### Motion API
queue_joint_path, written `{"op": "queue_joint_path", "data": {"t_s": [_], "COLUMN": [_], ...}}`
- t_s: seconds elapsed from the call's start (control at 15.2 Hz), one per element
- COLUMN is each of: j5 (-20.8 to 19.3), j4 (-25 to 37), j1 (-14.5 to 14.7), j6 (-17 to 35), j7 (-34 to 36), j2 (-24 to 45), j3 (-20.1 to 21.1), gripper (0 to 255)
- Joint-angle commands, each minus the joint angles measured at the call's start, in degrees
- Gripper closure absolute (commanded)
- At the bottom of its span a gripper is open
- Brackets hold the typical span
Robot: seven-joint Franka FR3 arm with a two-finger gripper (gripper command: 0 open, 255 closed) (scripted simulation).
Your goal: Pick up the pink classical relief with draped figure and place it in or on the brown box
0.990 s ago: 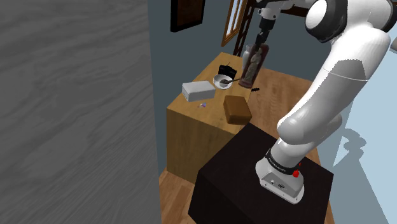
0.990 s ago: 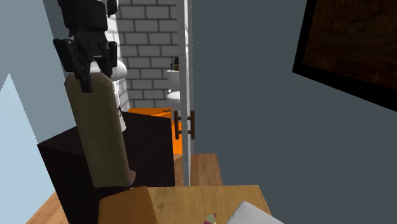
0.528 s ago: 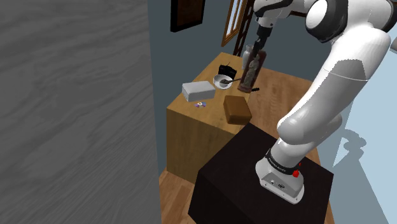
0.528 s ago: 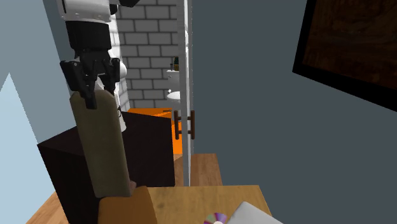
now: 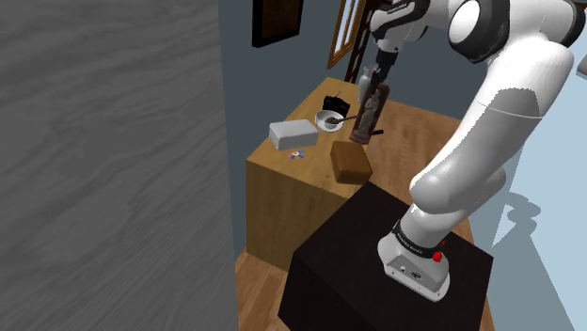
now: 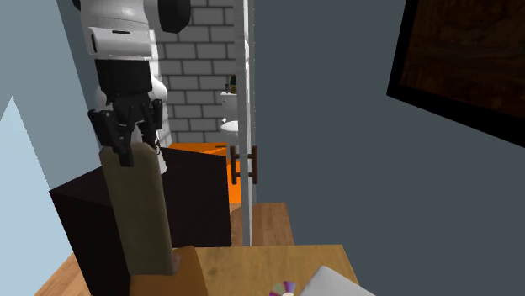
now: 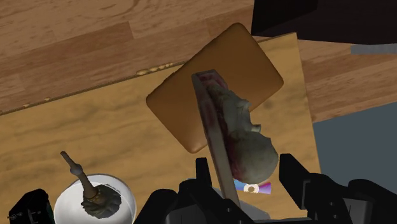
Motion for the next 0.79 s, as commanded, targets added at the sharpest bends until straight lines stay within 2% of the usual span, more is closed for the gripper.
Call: {"op": "queue_joint_path", "data": {"t_s": [0.0, 0.73], "j5": [0.1, 1.2], "j4": [-1.2, -6.7], "j1": [0.0, -0.3], "j6": [1.5, 9.5], "j7": [-0.1, -0.6], "j2": [0.2, 2.8], "j3": [0.0, 0.1], "gripper": [255, 255]}}
